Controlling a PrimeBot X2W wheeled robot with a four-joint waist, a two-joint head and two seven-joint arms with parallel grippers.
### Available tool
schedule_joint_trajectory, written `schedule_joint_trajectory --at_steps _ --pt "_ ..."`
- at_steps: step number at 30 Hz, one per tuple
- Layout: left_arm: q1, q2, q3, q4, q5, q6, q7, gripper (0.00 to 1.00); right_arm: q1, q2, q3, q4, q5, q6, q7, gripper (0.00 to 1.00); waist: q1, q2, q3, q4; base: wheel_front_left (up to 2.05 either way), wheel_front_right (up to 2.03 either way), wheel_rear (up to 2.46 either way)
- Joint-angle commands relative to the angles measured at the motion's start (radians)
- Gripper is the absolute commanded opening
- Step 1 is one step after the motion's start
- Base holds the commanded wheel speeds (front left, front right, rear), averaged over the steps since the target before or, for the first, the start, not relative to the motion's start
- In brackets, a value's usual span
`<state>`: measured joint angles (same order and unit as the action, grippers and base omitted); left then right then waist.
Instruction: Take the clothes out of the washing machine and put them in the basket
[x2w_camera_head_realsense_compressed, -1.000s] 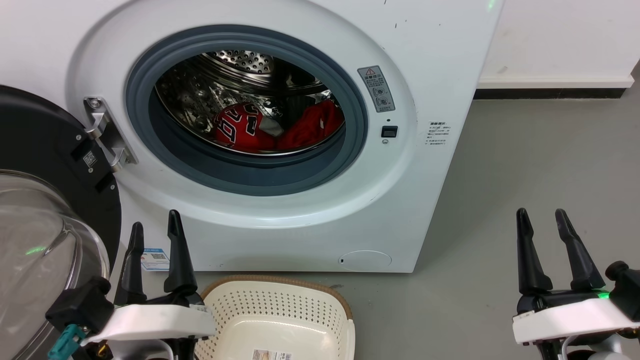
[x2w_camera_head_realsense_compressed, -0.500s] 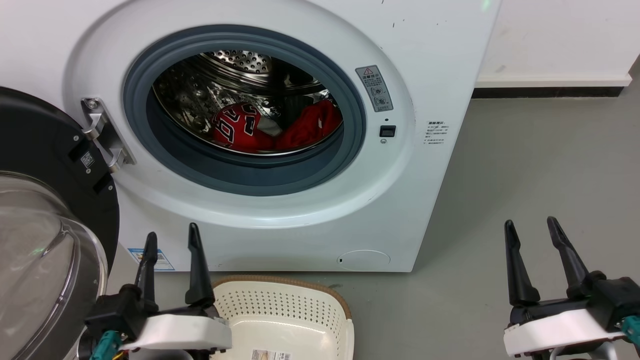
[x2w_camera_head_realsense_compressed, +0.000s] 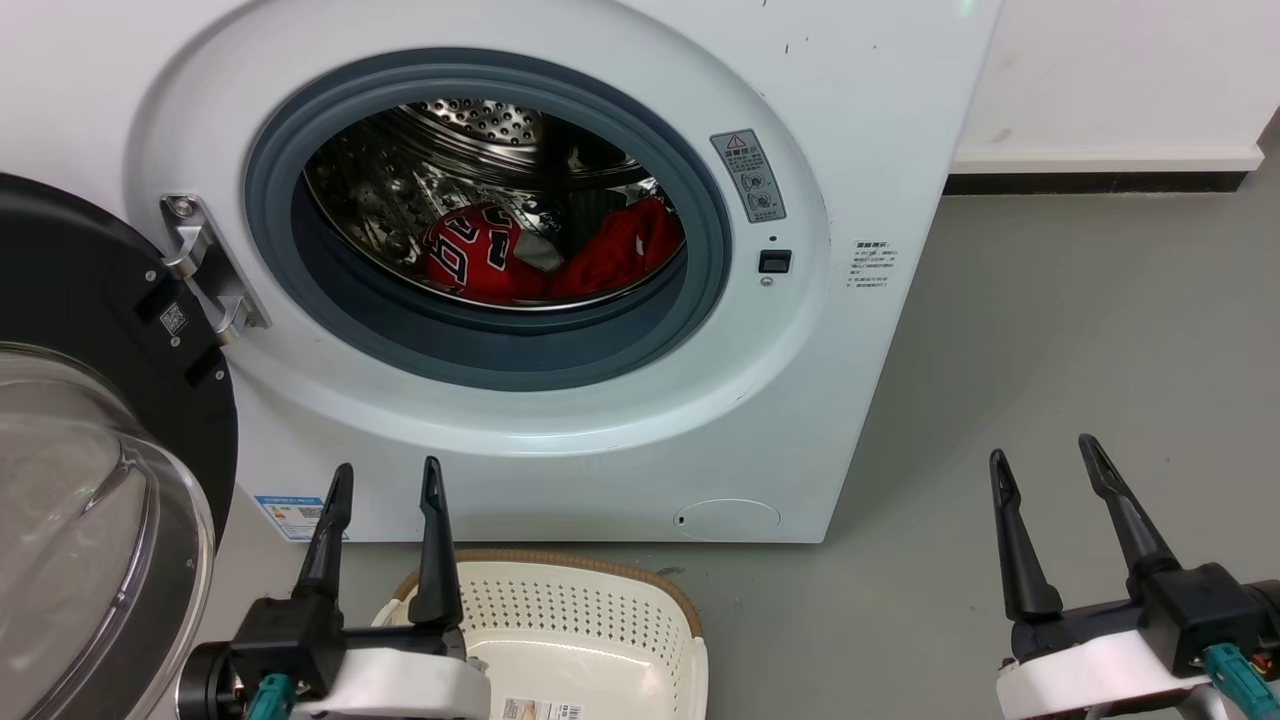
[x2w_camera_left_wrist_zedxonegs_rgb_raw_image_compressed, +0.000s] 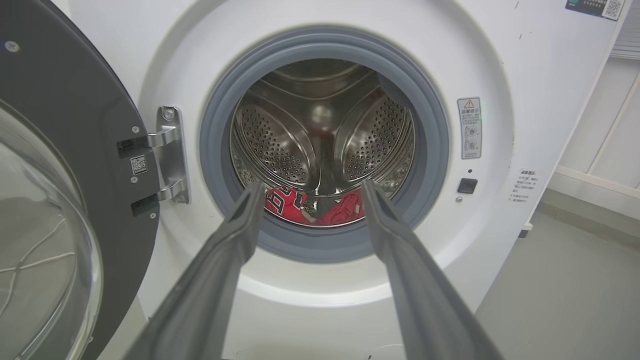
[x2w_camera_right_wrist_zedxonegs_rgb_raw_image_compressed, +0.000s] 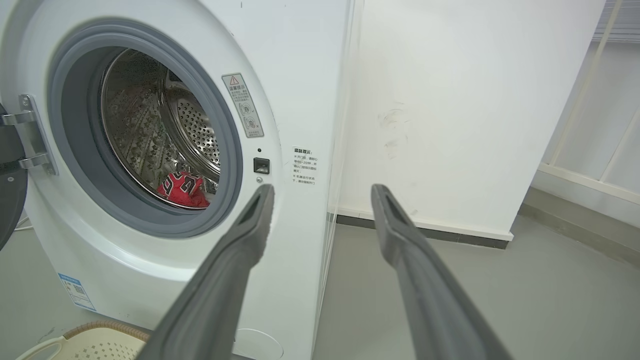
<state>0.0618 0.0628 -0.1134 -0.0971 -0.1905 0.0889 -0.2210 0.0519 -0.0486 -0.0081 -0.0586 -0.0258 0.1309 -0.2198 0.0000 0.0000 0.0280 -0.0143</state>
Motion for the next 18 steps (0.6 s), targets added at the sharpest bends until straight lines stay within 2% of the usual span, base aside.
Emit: schedule_joint_trajectory --at_steps 1,8,10,18 --pt "0.009 0.005 -0.002 -0.002 0.023 -0.001 -0.007 1.0 0.01 -0.003 0.004 -0.012 -0.021 0.0 -0.01 1.0 0.0 0.0 0.0 0.0 0.0 0.0 0.0" --pt "0.019 0.009 -0.016 0.026 0.093 0.02 -0.022 1.0 0.017 -0.003 0.008 -0.012 -0.044 0.0 -0.021 1.0 0.0 0.0 0.002 -0.002 0.0 0.0 0.0" --pt "0.023 0.006 -0.013 0.053 0.103 0.004 -0.029 1.0 0.026 -0.003 0.004 0.012 -0.027 0.0 -0.029 1.0 0.0 0.0 0.003 -0.002 0.0 0.0 0.0" --pt "0.033 0.0 -0.013 0.059 0.167 -0.011 -0.042 1.0 0.029 -0.002 0.004 0.058 -0.022 0.0 -0.044 1.0 0.0 0.0 0.002 -0.004 0.0 0.0 0.0"
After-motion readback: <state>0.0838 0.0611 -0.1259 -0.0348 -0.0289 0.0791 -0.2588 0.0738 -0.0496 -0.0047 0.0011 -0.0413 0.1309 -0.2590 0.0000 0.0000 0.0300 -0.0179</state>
